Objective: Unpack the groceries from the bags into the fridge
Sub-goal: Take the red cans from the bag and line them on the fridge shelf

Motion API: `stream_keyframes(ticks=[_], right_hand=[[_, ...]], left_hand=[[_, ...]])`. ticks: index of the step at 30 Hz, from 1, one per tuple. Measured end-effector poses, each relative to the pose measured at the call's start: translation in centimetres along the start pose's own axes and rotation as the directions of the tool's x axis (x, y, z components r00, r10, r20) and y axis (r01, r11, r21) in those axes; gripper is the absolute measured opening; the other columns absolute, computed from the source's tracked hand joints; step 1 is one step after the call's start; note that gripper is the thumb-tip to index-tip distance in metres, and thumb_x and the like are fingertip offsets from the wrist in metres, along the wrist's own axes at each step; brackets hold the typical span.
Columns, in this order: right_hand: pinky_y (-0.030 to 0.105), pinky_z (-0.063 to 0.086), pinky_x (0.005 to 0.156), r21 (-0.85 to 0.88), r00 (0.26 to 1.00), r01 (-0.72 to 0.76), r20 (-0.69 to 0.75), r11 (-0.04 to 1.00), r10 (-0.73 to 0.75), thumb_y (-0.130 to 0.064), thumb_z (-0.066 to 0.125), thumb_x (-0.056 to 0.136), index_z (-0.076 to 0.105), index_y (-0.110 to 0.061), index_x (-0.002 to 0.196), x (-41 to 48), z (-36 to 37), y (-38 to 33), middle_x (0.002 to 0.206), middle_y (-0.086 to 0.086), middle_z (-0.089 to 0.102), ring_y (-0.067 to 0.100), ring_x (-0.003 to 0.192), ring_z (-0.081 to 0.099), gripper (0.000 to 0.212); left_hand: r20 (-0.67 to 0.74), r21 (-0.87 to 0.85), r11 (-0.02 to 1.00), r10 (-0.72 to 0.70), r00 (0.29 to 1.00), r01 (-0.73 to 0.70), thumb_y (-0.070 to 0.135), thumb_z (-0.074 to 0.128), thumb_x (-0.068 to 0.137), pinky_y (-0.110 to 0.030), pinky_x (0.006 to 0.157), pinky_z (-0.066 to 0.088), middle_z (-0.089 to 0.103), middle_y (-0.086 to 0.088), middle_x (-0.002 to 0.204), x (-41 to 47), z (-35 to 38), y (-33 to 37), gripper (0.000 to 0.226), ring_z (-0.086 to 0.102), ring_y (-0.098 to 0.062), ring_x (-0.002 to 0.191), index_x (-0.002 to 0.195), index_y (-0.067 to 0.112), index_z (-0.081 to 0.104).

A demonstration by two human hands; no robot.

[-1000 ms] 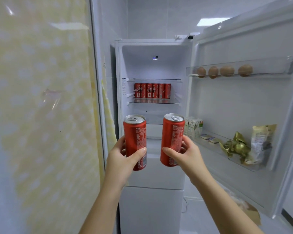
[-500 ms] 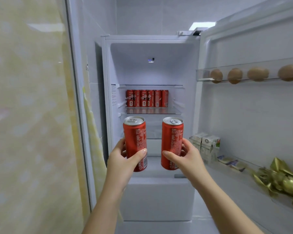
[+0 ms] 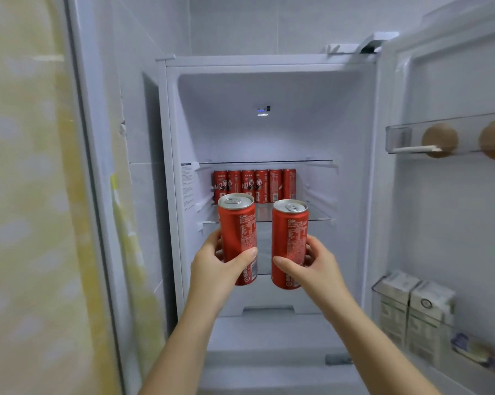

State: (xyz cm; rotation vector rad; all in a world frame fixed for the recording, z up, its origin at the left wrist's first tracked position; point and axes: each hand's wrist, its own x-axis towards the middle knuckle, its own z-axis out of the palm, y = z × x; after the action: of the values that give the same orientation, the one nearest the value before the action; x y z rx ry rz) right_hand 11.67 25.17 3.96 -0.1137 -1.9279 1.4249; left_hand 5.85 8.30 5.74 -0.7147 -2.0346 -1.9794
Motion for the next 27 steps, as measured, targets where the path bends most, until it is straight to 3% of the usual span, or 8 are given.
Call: stream_keyframes(ticks=[5,9,15,20,24,27], right_hand=[[0.026,0.056,0.078,0.023,0.999,0.032,-0.030,0.999,-0.031,-0.023,0.083,0.074,0.060,-0.025,0.118,6.7,1.3,1.8,0.101,-0.010,0.071,0.004,0.092,0.067,0.050],[0.013,0.050,0.064,0.078,0.995,0.079,-0.065,0.994,-0.074,-0.020,0.081,0.077,0.057,-0.027,0.116,12.3,2.1,3.1,0.101,-0.014,0.068,0.000,0.089,0.065,0.046],[0.030,0.056,0.082,0.056,0.984,0.091,-0.158,0.994,-0.081,-0.020,0.082,0.075,0.056,-0.022,0.126,19.4,2.8,6.1,0.109,-0.006,0.068,0.010,0.097,0.066,0.056],[0.041,0.056,0.090,-0.012,0.972,0.058,-0.229,0.998,-0.060,-0.026,0.082,0.074,0.059,-0.025,0.122,23.1,2.7,8.1,0.106,-0.009,0.069,0.010,0.097,0.066,0.053],[0.037,0.054,0.091,-0.044,0.964,0.032,-0.261,0.999,-0.042,-0.026,0.082,0.075,0.057,-0.030,0.113,25.6,2.5,8.9,0.099,-0.016,0.064,0.010,0.097,0.064,0.046],[0.028,0.052,0.081,-0.045,0.958,0.015,-0.287,0.999,-0.028,-0.027,0.082,0.075,0.057,-0.030,0.112,27.0,2.1,9.6,0.095,-0.019,0.062,0.005,0.093,0.063,0.045]], left_hand=[[-0.003,0.012,0.999,0.030,1.000,-0.030,0.032,0.078,0.078,-0.017,0.073,0.048,0.064,0.022,0.102,6.2,2.5,-1.3,0.054,0.060,0.003,0.095,0.126,0.035,0.054],[-0.046,0.025,0.996,0.081,0.996,-0.080,0.031,0.081,0.075,-0.029,0.085,0.055,0.068,0.017,0.104,11.2,4.9,-3.0,0.052,0.064,-0.001,0.096,0.122,0.032,0.059],[-0.058,0.114,0.987,0.123,0.991,-0.115,0.030,0.081,0.075,-0.020,0.084,0.049,0.065,0.012,0.110,18.0,8.4,-5.0,0.062,0.061,0.002,0.094,0.130,0.027,0.054],[-0.017,0.123,0.984,0.135,0.991,-0.132,0.028,0.080,0.076,-0.014,0.081,0.047,0.062,0.017,0.107,22.2,10.4,-7.0,0.062,0.057,0.010,0.089,0.132,0.023,0.053],[0.006,0.103,0.987,0.119,0.993,-0.119,0.028,0.080,0.077,-0.012,0.079,0.046,0.063,0.019,0.101,25.0,12.0,-8.4,0.061,0.058,0.008,0.088,0.131,0.025,0.054],[0.045,0.102,0.988,0.115,0.992,-0.119,0.032,0.081,0.075,-0.016,0.080,0.050,0.066,0.019,0.099,26.7,12.8,-9.3,0.054,0.061,0.006,0.092,0.124,0.026,0.059]])
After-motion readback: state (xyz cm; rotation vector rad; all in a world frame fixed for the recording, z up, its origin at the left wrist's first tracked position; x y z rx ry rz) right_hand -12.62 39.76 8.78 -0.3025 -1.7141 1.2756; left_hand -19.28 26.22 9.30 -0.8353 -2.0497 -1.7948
